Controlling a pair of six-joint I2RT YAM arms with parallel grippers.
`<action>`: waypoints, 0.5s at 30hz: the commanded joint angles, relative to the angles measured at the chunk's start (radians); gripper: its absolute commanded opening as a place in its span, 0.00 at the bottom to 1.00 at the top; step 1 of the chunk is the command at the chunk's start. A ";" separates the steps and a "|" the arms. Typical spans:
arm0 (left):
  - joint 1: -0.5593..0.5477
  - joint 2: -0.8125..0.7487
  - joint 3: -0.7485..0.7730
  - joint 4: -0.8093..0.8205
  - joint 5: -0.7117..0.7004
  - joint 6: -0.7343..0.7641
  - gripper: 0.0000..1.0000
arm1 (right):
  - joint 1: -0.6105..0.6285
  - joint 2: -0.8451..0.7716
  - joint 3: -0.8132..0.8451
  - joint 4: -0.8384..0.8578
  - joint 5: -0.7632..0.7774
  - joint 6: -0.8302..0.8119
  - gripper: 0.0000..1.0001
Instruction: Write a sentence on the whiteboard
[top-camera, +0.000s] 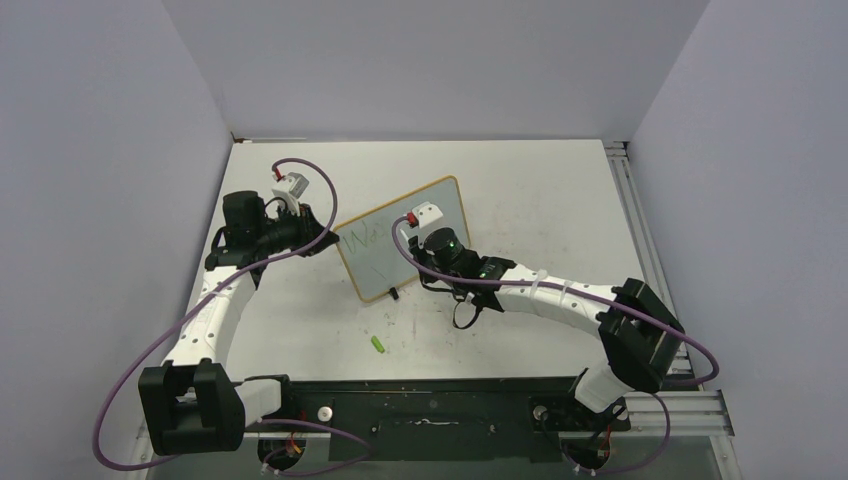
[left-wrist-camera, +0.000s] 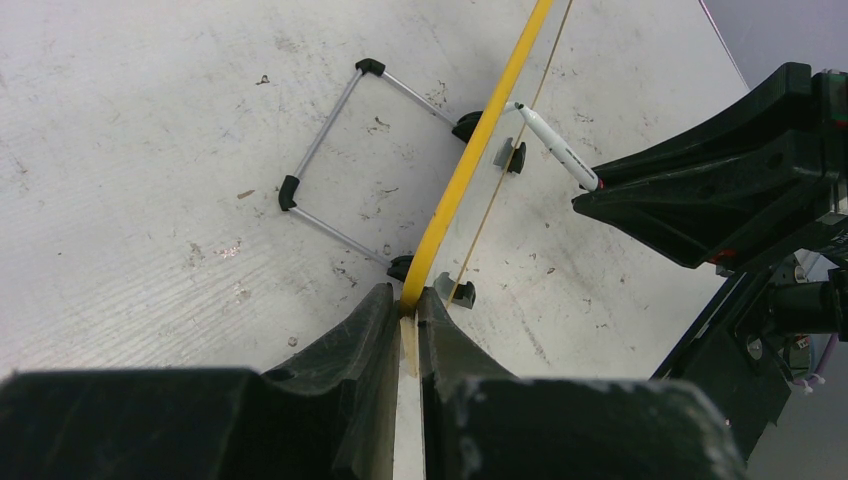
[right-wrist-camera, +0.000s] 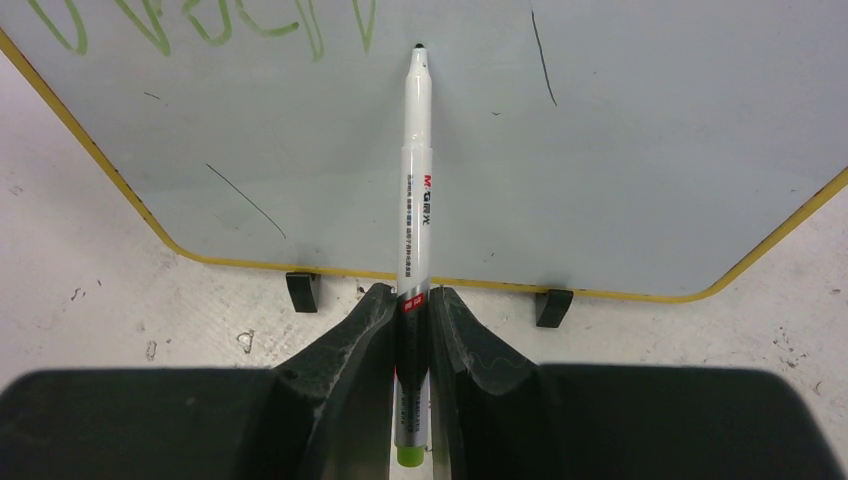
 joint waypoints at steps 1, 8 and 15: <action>-0.009 -0.013 0.024 -0.010 0.005 0.006 0.00 | -0.009 -0.009 0.022 0.026 0.017 0.000 0.05; -0.009 -0.028 0.025 -0.015 -0.014 0.005 0.25 | 0.026 -0.126 0.043 -0.070 -0.020 -0.054 0.05; -0.009 -0.087 0.012 -0.001 -0.048 -0.002 0.64 | 0.025 -0.267 0.015 -0.165 -0.102 -0.048 0.05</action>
